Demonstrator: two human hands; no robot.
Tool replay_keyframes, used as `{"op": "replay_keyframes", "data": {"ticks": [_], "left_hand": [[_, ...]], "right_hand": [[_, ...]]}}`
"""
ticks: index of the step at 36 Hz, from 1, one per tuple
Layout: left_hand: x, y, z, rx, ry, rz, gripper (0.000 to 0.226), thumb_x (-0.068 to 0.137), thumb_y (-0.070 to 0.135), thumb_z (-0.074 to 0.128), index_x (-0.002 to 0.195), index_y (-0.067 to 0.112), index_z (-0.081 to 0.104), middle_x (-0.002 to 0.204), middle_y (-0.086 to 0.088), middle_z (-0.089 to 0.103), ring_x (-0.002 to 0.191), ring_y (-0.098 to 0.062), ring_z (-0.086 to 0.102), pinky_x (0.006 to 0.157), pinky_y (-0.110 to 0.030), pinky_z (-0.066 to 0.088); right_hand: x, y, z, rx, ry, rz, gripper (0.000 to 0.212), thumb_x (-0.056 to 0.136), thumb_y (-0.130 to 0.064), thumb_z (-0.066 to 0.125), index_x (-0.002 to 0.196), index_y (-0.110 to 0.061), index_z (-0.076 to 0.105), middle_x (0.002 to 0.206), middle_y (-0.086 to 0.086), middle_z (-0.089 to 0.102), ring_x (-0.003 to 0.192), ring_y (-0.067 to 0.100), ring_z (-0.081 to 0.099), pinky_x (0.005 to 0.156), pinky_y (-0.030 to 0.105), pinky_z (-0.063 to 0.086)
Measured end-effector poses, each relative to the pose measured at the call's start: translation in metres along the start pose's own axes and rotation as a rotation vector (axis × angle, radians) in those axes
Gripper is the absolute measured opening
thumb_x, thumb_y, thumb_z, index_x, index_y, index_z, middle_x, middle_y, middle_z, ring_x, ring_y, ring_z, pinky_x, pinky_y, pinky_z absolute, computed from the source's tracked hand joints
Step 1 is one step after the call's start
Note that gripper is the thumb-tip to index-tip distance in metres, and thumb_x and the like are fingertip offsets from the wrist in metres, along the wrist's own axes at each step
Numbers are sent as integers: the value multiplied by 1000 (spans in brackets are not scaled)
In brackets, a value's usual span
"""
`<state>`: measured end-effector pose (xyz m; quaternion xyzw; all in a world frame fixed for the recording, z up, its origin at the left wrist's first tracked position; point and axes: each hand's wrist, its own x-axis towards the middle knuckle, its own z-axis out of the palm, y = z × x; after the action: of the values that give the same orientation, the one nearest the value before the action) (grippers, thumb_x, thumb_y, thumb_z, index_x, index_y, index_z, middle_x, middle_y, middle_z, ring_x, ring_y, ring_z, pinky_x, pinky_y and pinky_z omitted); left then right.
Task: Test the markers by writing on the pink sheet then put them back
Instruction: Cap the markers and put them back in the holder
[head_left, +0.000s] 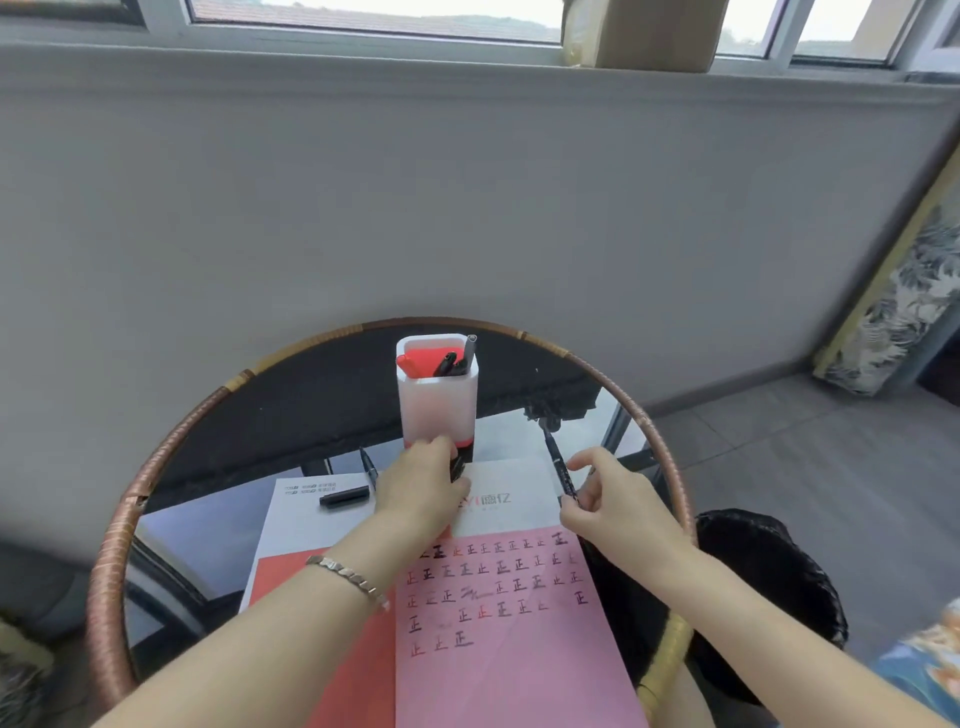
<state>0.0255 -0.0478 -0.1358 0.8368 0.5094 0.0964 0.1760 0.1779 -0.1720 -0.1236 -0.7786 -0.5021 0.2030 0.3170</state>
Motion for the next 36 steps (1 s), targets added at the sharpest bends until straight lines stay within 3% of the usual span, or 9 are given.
{"op": "replay_keyframes", "data": {"ticks": [3,6,9,15,18,23,30,36], "left_hand": [[-4,2,3,-91,23,-4,30,88,27,55,117,19,52,115,0,58,104,-21,54,79,-32,45],[-10,5,1,-223,64,4,21,86,24,59,106,20,57,102,3,60,94,-17,55,74,-30,46],[-19,7,-7,-462,100,17,9,86,22,62,94,22,59,83,9,57,79,-10,55,62,-20,42],[-40,8,-31,-927,108,-21,13,87,11,62,87,25,62,83,5,65,66,4,59,56,-6,44],[-50,7,-40,-1072,89,-37,16,87,11,61,88,27,64,82,8,66,61,8,57,62,-12,46],[-61,1,-46,-1110,127,5,17,87,9,60,89,26,66,81,10,66,62,10,56,60,-7,45],[-66,-10,-45,-1018,133,7,17,91,13,55,96,26,64,85,7,64,63,11,54,58,-4,43],[-68,-13,-42,-985,82,3,16,92,18,54,95,32,63,89,3,65,66,8,55,58,-7,46]], "right_hand": [[-8,5,-8,20,-9,-26,26,84,-16,58,107,-24,49,66,-3,53,58,5,47,61,16,44],[-14,8,-13,39,10,-46,27,84,-15,59,106,-26,50,69,-2,56,58,4,48,58,11,43],[-18,9,-15,81,27,-76,27,83,-14,61,104,-28,51,69,-2,56,58,4,50,60,8,43],[-24,-2,-11,209,20,-155,33,81,-8,62,95,-36,51,69,4,59,63,9,55,64,17,49],[-28,-8,-7,250,-1,-209,34,80,-5,61,94,-36,54,68,1,57,58,5,53,63,18,50],[-36,-14,0,226,46,-292,34,82,-1,57,93,-33,56,71,9,58,65,24,54,64,37,50],[-42,-22,-1,249,92,-317,35,87,2,50,90,-32,55,72,6,54,60,24,48,54,31,43],[-42,-30,-9,288,50,-316,18,84,-10,59,85,-28,59,67,9,58,52,19,49,52,30,44]]}}
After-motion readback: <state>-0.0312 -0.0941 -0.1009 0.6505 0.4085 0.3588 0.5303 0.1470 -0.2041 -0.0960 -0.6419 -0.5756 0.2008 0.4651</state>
